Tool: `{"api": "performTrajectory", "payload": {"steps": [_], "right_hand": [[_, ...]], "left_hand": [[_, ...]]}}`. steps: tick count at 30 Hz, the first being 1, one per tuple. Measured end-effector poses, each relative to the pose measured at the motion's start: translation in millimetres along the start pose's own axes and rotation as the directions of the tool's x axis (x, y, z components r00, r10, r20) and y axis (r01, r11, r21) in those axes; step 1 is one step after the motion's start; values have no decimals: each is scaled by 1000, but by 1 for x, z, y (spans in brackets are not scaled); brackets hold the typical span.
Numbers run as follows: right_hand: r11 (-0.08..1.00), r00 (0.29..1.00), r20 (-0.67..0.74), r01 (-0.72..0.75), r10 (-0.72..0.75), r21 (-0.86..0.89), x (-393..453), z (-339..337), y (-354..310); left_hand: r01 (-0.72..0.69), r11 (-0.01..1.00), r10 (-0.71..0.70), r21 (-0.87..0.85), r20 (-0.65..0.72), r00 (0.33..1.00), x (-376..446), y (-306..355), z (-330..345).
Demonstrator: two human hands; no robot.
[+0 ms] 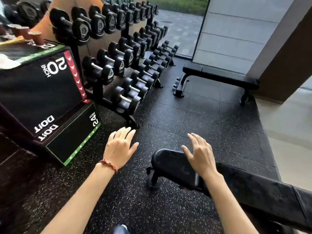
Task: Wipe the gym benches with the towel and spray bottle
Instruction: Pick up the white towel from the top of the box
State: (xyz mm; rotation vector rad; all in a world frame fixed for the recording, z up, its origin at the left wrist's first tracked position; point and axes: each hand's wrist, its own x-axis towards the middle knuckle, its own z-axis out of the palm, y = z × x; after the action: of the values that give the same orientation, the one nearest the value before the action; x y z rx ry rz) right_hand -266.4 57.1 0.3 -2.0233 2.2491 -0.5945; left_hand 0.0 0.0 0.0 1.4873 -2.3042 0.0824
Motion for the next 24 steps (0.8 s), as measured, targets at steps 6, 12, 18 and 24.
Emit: {"api": "performTrajectory", "payload": {"steps": [6, 12, 18, 24], "right_hand": [[997, 993, 90, 80, -79, -7, -20, 34, 4], [978, 962, 193, 205, -195, -33, -7, 57, -12], [953, 929, 224, 302, -294, -4, 31, 88, -58], [926, 884, 282, 374, -373, 53, 88, 145, -140]], "left_hand": [[61, 996, -62, 64, 15, 998, -46, 5, 21], [169, 981, -176, 95, 76, 981, -72, -8, 29], [281, 954, -291, 101, 99, 952, -69, -55, 26], [408, 908, -417, 97, 95, 904, -53, -144, 28]]}}
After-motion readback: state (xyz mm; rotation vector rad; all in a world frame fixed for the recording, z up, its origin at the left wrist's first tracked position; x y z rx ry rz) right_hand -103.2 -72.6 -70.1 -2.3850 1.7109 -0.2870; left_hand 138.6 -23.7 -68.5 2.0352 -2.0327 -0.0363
